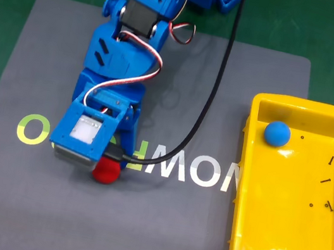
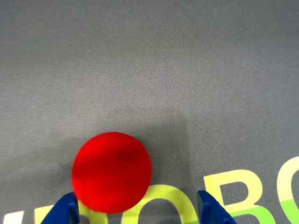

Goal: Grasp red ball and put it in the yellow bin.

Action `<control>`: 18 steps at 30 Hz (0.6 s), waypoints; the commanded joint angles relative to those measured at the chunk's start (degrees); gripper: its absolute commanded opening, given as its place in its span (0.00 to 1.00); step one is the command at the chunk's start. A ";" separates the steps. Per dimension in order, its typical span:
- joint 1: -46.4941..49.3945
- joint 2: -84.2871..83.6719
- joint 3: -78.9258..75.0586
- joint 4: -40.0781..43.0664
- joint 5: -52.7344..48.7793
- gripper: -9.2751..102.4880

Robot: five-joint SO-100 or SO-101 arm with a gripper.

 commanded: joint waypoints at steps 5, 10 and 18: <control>-1.32 -4.31 -8.26 -1.76 -0.35 0.34; -2.02 -7.38 -11.25 -1.76 0.00 0.33; -3.16 -9.32 -13.18 -1.76 1.93 0.09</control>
